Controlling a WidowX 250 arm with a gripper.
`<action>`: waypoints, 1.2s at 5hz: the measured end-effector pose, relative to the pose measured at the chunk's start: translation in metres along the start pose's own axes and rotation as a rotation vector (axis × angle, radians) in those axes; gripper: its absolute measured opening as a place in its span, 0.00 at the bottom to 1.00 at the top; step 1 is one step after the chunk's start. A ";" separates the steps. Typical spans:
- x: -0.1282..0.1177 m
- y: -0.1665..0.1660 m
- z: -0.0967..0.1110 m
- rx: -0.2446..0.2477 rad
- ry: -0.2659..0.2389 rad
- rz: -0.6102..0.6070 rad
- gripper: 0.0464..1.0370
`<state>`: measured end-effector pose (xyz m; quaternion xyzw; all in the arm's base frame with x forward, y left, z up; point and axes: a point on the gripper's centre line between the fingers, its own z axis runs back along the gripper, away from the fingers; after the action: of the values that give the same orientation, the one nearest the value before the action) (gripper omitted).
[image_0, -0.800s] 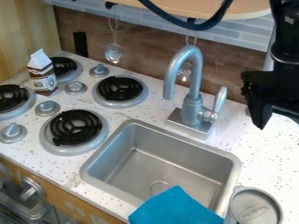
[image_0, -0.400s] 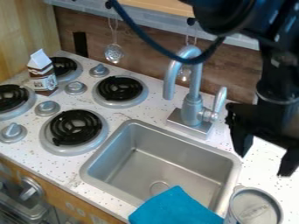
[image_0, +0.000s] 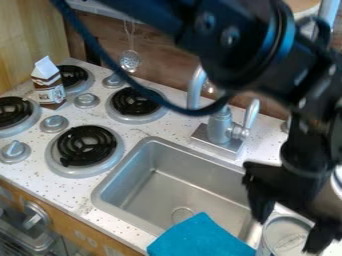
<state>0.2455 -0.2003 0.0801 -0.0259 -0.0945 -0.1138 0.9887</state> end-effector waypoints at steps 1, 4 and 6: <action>-0.022 -0.012 -0.014 0.024 0.033 -0.027 0.95; -0.030 -0.011 -0.067 0.096 0.089 -0.065 0.95; -0.005 -0.015 -0.066 0.082 -0.036 -0.099 0.95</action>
<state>0.2493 -0.2182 0.0149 0.0172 -0.1181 -0.1582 0.9802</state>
